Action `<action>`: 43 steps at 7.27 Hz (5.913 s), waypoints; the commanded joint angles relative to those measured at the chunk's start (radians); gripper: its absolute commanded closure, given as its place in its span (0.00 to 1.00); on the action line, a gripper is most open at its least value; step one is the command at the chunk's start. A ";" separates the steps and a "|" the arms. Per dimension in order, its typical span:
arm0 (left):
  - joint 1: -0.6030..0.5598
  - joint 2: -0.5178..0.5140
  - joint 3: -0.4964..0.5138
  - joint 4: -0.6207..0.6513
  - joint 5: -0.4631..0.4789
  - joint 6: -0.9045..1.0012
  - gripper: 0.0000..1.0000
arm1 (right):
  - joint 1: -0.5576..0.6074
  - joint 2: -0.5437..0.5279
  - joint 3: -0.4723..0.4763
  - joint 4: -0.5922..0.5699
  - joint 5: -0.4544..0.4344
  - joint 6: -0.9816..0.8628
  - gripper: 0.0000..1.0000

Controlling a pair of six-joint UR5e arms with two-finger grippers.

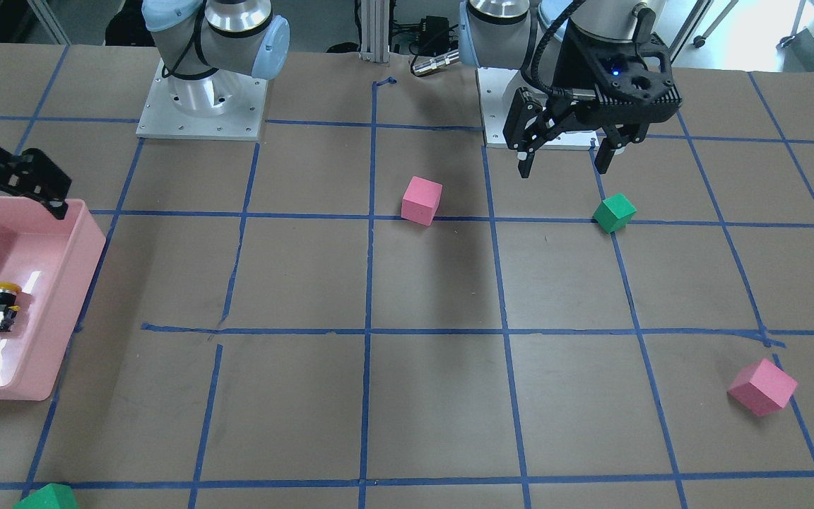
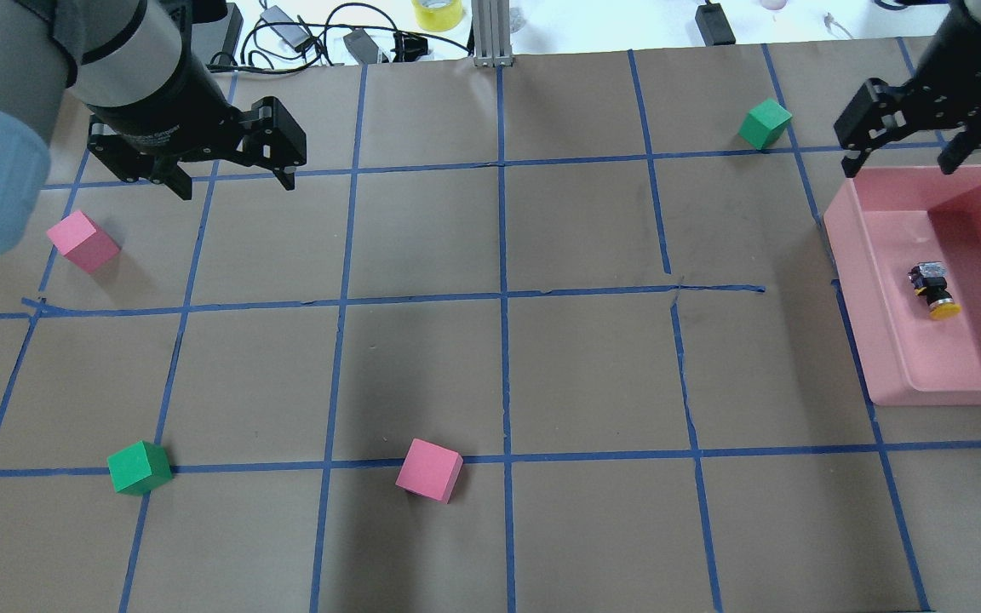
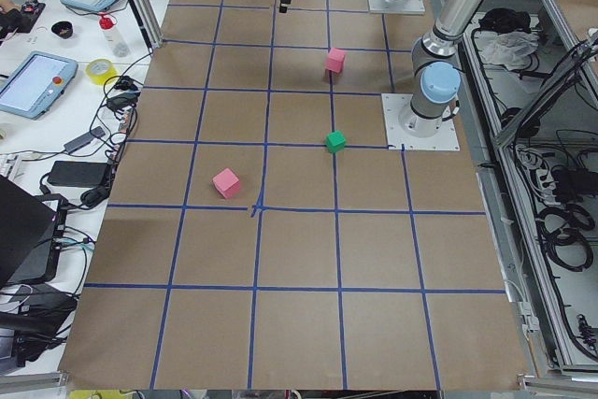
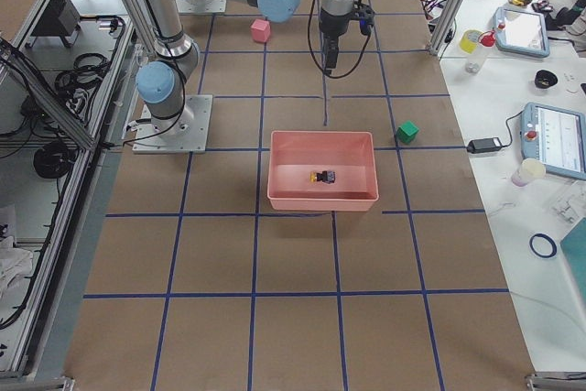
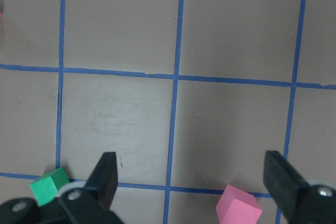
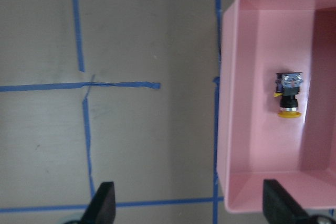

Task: Align button upright
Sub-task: 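Move the right gripper over the pink tray and lower toward the button switch, then close the right gripper on the black button switch in the tray, then lift the switch out of the tray and carry it toward the table center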

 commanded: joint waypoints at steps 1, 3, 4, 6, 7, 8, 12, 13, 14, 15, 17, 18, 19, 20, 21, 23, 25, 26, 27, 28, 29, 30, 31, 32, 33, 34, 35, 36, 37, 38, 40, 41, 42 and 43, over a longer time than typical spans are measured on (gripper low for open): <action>0.000 0.000 0.000 0.000 0.000 0.000 0.00 | -0.142 0.061 0.105 -0.193 -0.119 -0.056 0.00; 0.000 0.000 0.000 0.000 0.000 0.000 0.00 | -0.161 0.111 0.159 -0.273 -0.142 -0.056 0.00; 0.000 0.000 0.000 0.000 0.000 0.000 0.00 | -0.161 0.133 0.165 -0.273 -0.142 -0.058 0.00; 0.000 0.000 0.000 0.000 0.000 0.000 0.00 | -0.161 0.182 0.196 -0.278 -0.142 -0.047 0.00; 0.000 0.000 0.000 0.000 0.000 0.000 0.00 | -0.161 0.205 0.202 -0.314 -0.140 -0.051 0.00; 0.000 0.000 0.000 0.000 0.000 0.000 0.00 | -0.162 0.228 0.210 -0.339 -0.140 -0.061 0.00; 0.000 0.000 0.000 0.000 0.000 0.000 0.00 | -0.231 0.295 0.253 -0.445 -0.156 -0.165 0.00; 0.000 0.000 0.000 0.000 0.000 0.000 0.00 | -0.239 0.314 0.267 -0.469 -0.155 -0.177 0.00; 0.000 0.000 0.000 0.000 0.000 0.000 0.00 | -0.241 0.322 0.270 -0.471 -0.155 -0.177 0.00; 0.000 0.000 0.000 0.000 0.000 0.000 0.00 | -0.241 0.323 0.271 -0.471 -0.162 -0.177 0.03; 0.000 0.000 0.000 0.000 0.000 0.000 0.00 | -0.244 0.336 0.273 -0.473 -0.166 -0.177 0.03; 0.000 0.000 0.000 0.000 0.000 0.000 0.00 | -0.244 0.339 0.271 -0.473 -0.162 -0.176 0.17; 0.000 0.000 0.000 0.000 0.000 0.000 0.00 | -0.244 0.342 0.271 -0.473 -0.165 -0.176 0.56; 0.000 0.000 0.000 0.000 0.002 0.000 0.00 | -0.244 0.342 0.271 -0.471 -0.160 -0.176 0.97; 0.000 0.000 0.000 0.000 0.002 0.000 0.00 | -0.244 0.340 0.258 -0.470 -0.169 -0.164 1.00; 0.000 0.000 0.002 0.000 0.002 0.000 0.00 | -0.244 0.330 0.250 -0.468 -0.156 -0.147 1.00; 0.000 0.000 0.000 0.000 0.003 0.000 0.00 | -0.242 0.288 0.187 -0.429 -0.152 -0.151 1.00; 0.000 0.000 0.002 0.000 0.003 0.002 0.00 | -0.235 0.262 0.163 -0.398 -0.149 -0.151 1.00; 0.000 0.000 0.000 0.000 0.003 0.000 0.00 | -0.224 0.230 0.144 -0.357 -0.137 -0.156 1.00; 0.000 0.000 -0.001 0.000 0.002 0.000 0.00 | -0.196 0.192 0.118 -0.308 -0.111 -0.156 1.00; 0.000 0.000 -0.001 0.000 0.002 0.000 0.00 | -0.154 0.167 0.075 -0.252 -0.111 -0.156 1.00; 0.000 0.000 0.000 0.000 0.002 0.000 0.00 | -0.105 0.149 0.025 -0.190 -0.117 -0.157 1.00; 0.000 0.000 0.000 0.000 0.003 0.002 0.00 | -0.036 0.144 -0.014 -0.163 -0.113 -0.156 1.00; 0.000 0.003 0.000 -0.001 0.008 0.002 0.00 | 0.073 0.145 -0.029 -0.181 -0.126 -0.147 1.00; 0.000 0.002 0.000 -0.001 0.008 0.002 0.00 | 0.176 0.161 -0.035 -0.184 -0.114 -0.093 1.00; 0.000 0.003 0.000 -0.001 0.008 0.002 0.00 | 0.281 0.196 -0.043 -0.198 -0.116 0.013 1.00; 0.000 0.003 0.000 -0.001 0.008 0.002 0.00 | 0.377 0.245 -0.064 -0.235 -0.114 0.063 1.00; 0.000 0.002 0.000 -0.001 0.006 0.002 0.00 | 0.443 0.300 -0.091 -0.265 -0.091 0.121 1.00; 0.000 0.002 -0.001 -0.001 0.003 0.002 0.00 | 0.492 0.356 -0.114 -0.296 -0.042 0.187 1.00; 0.000 0.002 -0.001 -0.001 0.003 0.002 0.00 | 0.534 0.406 -0.118 -0.327 -0.037 0.253 1.00; 0.000 0.003 0.000 -0.001 0.011 0.000 0.00 | 0.612 0.461 -0.126 -0.371 -0.021 0.396 1.00; 0.000 0.003 -0.001 -0.001 0.005 0.000 0.00 | 0.646 0.496 -0.146 -0.382 0.031 0.486 1.00; 0.000 0.000 -0.001 0.000 0.003 0.002 0.00 | 0.667 0.541 -0.182 -0.391 0.048 0.531 1.00; 0.000 0.000 -0.001 0.000 0.003 0.000 0.00 | 0.692 0.568 -0.193 -0.396 0.050 0.551 1.00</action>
